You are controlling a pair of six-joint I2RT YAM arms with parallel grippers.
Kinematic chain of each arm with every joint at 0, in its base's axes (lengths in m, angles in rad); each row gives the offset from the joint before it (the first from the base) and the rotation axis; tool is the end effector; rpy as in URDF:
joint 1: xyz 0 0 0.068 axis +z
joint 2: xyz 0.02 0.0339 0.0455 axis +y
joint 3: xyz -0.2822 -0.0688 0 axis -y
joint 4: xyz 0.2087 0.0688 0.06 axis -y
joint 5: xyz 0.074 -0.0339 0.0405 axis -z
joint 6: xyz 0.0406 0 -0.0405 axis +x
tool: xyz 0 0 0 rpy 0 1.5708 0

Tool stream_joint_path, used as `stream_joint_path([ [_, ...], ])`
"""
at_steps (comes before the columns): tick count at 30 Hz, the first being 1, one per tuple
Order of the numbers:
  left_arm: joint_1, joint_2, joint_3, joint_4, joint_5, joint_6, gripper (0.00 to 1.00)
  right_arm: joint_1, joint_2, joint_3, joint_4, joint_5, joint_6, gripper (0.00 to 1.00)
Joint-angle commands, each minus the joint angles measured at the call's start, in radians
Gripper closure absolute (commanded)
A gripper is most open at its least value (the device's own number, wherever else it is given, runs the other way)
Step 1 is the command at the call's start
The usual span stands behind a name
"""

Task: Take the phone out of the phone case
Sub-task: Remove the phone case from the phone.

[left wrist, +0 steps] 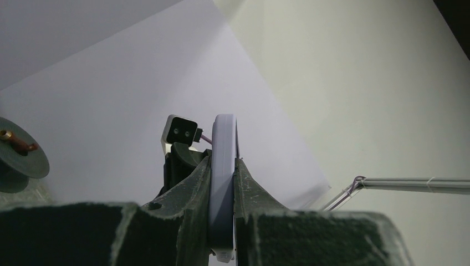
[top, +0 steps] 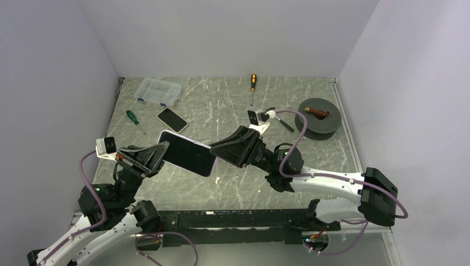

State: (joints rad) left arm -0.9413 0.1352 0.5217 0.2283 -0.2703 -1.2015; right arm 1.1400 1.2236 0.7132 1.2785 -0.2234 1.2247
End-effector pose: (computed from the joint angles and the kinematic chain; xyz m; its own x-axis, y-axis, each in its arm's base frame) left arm 0.0108 0.0036 0.3510 -0.4841 -0.8618 -0.1512 0.5515 -0.1664 -0.8174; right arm 0.0825 0.2010 0.4082 -0.7977 0.4610 -0.3888 -0.5961 -0.5048 0.6244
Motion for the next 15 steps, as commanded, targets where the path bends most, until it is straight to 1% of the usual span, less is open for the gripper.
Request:
stream_joint_path([
  [1, 0.005, 0.054, -0.033, -0.138, -0.050, 0.033, 1.00, 0.020, -0.020, 0.119, 0.261, -0.110, 0.060, 1.00],
  [10, 0.004, 0.058, -0.028, -0.126, -0.045, 0.022, 1.00, 0.022, -0.021, 0.141, 0.267, -0.154, 0.034, 1.00],
  [15, 0.004, 0.061, -0.016, -0.140, -0.040, 0.030, 1.00, 0.021, -0.045, 0.117, 0.287, -0.205, -0.025, 1.00],
])
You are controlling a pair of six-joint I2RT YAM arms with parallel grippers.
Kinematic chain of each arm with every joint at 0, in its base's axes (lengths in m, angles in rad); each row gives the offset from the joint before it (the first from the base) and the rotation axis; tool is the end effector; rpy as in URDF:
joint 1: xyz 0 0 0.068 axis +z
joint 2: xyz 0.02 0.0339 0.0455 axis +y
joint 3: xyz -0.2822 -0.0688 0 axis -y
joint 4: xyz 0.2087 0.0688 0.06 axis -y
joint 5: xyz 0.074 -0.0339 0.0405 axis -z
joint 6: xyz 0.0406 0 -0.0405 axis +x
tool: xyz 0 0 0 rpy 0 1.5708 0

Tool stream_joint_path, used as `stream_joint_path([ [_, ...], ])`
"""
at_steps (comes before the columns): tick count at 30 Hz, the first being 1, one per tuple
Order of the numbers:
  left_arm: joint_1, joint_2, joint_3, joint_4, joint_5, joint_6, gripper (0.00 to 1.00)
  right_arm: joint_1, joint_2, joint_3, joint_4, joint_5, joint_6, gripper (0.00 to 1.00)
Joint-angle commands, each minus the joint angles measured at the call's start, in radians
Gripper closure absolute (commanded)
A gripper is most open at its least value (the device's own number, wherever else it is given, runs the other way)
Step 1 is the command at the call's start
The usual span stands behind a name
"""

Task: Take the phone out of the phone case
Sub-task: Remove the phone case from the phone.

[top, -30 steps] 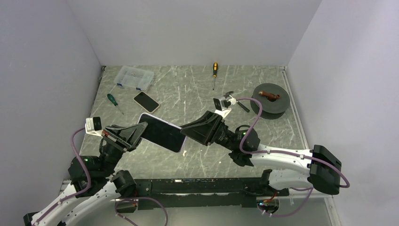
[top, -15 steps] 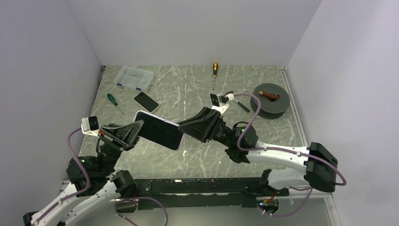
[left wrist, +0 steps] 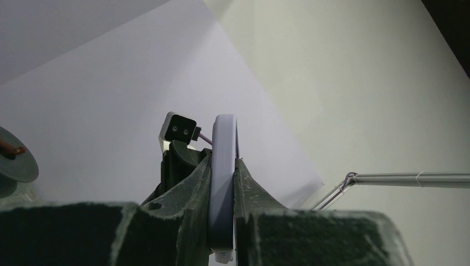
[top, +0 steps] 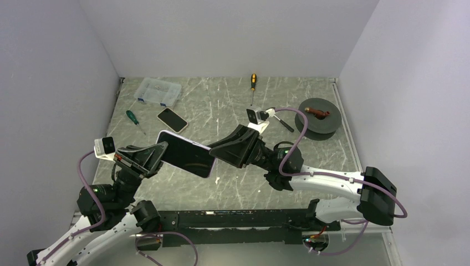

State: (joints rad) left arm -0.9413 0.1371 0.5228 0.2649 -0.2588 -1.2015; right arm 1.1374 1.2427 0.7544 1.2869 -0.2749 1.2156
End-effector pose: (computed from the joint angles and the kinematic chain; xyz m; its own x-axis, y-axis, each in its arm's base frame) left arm 0.0092 0.0050 0.3548 -0.4882 -0.8610 -0.1427 0.5713 -0.1917 -0.7980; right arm 0.0826 0.2047 0.4167 -0.7889 0.4439 -0.4250 -0.6135 -0.5288 0.5865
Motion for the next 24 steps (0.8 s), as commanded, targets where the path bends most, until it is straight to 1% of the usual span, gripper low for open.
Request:
stream_joint_path([
  [1, 0.005, 0.057, -0.020, -0.175, -0.050, 0.024, 1.00, 0.025, -0.070, 0.069, 0.287, -0.160, -0.025, 1.00],
  [5, 0.005, 0.051, -0.039, -0.159, -0.045, 0.007, 1.00, 0.025, -0.080, 0.060, 0.288, -0.184, -0.037, 1.00],
  [7, 0.004, 0.054, -0.037, -0.161, -0.043, 0.006, 1.00, 0.024, -0.081, 0.065, 0.279, -0.202, -0.039, 0.82],
  [9, 0.005, 0.057, -0.033, -0.163, -0.042, 0.009, 1.00, 0.024, -0.084, 0.068, 0.269, -0.207, -0.039, 0.68],
  [11, 0.004, 0.060, -0.027, -0.166, -0.041, 0.014, 1.00, 0.025, -0.092, 0.061, 0.256, -0.197, -0.043, 0.63],
  [16, 0.004, 0.060, -0.022, -0.176, -0.040, 0.021, 1.00, 0.023, -0.116, 0.042, 0.233, -0.171, -0.057, 0.58],
  [20, 0.004, 0.055, -0.031, -0.168, -0.044, 0.014, 1.00, 0.024, -0.129, 0.037, 0.210, -0.162, -0.062, 0.58],
  [22, 0.005, 0.056, -0.030, -0.169, -0.043, 0.014, 1.00, 0.025, -0.134, 0.030, 0.218, -0.156, -0.060, 0.61],
  [24, 0.004, 0.060, -0.028, -0.164, -0.041, 0.013, 1.00, 0.025, -0.134, 0.033, 0.224, -0.161, -0.060, 0.66],
])
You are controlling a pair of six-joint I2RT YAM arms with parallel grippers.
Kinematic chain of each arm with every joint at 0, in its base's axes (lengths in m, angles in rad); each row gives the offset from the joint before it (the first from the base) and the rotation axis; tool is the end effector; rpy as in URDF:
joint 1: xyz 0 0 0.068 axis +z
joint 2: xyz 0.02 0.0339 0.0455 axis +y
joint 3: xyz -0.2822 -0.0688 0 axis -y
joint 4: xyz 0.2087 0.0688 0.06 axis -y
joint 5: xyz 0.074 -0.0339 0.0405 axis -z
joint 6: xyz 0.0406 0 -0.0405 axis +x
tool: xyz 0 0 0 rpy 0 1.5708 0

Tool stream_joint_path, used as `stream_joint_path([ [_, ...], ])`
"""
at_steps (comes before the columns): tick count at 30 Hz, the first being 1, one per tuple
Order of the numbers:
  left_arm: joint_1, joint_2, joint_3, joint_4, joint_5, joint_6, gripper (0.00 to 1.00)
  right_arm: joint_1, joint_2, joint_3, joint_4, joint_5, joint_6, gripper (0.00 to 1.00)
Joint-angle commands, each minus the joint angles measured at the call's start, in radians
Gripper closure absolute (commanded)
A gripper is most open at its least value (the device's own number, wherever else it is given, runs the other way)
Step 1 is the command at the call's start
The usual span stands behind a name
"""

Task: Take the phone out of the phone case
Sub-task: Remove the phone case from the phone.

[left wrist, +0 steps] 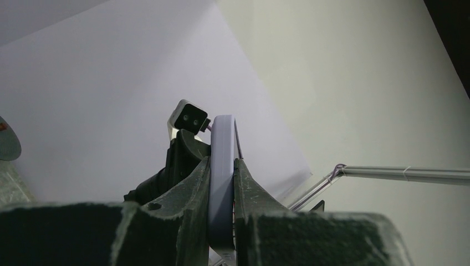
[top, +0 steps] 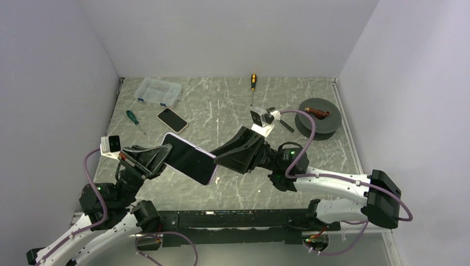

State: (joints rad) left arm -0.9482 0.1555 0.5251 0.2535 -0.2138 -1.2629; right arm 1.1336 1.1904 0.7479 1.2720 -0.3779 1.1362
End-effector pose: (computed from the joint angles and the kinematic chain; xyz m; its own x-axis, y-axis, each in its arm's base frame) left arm 0.0108 -0.0002 0.3549 -0.5577 -0.8201 -0.1281 0.5344 -0.2366 -0.8114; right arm 0.0732 0.1920 0.4228 -0.7279 0.4336 -0.5312 -0.6822 -0.5354 0.4979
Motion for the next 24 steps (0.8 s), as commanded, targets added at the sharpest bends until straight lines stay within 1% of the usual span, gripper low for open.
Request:
stream_joint_path([
  [1, 0.012, 0.044, -0.029, -0.152, -0.084, 0.075, 1.00, 0.028, -0.080, 0.040, 0.244, -0.062, 0.021, 0.68],
  [4, 0.011, 0.054, -0.021, -0.148, -0.081, 0.077, 1.00, 0.028, -0.072, 0.044, 0.269, -0.065, 0.030, 0.76],
  [7, 0.012, 0.062, -0.017, -0.142, -0.075, 0.077, 1.00, 0.027, -0.059, 0.044, 0.301, -0.069, 0.040, 0.79],
  [9, 0.011, 0.067, -0.017, -0.137, -0.073, 0.077, 1.00, 0.027, -0.049, 0.049, 0.322, -0.075, 0.054, 0.77],
  [12, 0.011, 0.068, -0.018, -0.133, -0.072, 0.078, 1.00, 0.027, -0.031, 0.065, 0.347, -0.086, 0.074, 0.71],
  [21, 0.012, 0.057, -0.021, -0.141, -0.076, 0.080, 1.00, 0.028, -0.017, 0.073, 0.395, -0.082, 0.095, 0.70],
  [24, 0.012, 0.054, -0.026, -0.140, -0.076, 0.076, 1.00, 0.029, -0.009, 0.076, 0.406, -0.091, 0.103, 0.64],
])
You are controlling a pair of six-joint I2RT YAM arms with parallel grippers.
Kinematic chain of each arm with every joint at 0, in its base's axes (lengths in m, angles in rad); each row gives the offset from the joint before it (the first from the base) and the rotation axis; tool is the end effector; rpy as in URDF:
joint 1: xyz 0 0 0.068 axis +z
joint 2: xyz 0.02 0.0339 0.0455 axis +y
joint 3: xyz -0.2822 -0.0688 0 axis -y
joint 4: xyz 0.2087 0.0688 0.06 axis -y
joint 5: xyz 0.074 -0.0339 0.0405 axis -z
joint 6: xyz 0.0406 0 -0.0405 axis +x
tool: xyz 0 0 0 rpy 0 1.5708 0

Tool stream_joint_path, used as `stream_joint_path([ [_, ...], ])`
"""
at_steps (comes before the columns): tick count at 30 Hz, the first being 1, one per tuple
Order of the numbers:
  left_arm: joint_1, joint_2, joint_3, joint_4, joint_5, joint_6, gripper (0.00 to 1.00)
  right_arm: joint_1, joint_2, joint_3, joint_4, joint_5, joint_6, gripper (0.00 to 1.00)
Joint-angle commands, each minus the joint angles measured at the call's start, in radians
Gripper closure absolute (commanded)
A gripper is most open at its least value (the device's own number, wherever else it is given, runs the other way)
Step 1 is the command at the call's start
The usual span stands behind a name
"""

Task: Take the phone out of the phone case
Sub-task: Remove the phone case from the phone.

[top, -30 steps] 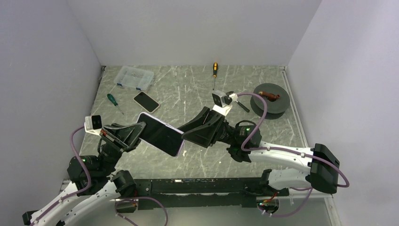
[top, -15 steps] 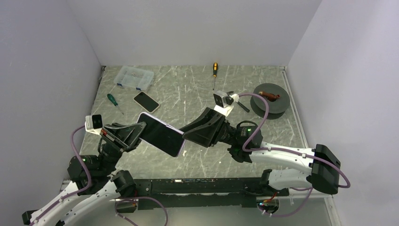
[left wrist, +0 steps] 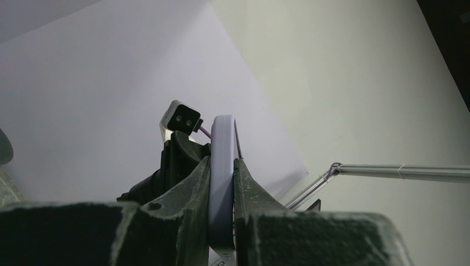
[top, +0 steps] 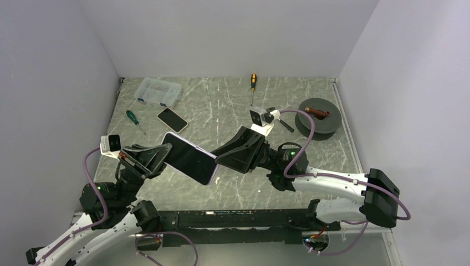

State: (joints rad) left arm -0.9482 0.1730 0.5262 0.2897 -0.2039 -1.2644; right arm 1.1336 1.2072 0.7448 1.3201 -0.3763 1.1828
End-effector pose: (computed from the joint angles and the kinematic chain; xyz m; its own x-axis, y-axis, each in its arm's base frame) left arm 0.0114 -0.0018 0.3588 -0.5629 -0.8169 -0.1257 0.5448 -0.2524 -0.7997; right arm 0.0738 0.1932 0.4224 -0.7530 0.4221 -0.5048 -0.6537 -0.5677 0.5004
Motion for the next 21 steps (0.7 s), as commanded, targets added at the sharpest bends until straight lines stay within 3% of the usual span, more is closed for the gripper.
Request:
stream_joint_path([
  [1, 0.012, 0.035, -0.028, -0.174, -0.086, 0.078, 1.00, 0.029, -0.024, 0.079, 0.357, -0.095, 0.059, 0.63],
  [8, 0.012, 0.024, -0.024, -0.187, -0.092, 0.080, 1.00, 0.028, -0.030, 0.077, 0.346, -0.094, 0.055, 0.63],
  [13, 0.012, 0.025, -0.026, -0.184, -0.089, 0.075, 1.00, 0.028, -0.020, 0.079, 0.376, -0.096, 0.063, 0.78],
  [21, 0.012, 0.038, -0.012, -0.159, -0.077, 0.075, 1.00, 0.029, -0.006, 0.095, 0.391, -0.108, 0.076, 0.93],
])
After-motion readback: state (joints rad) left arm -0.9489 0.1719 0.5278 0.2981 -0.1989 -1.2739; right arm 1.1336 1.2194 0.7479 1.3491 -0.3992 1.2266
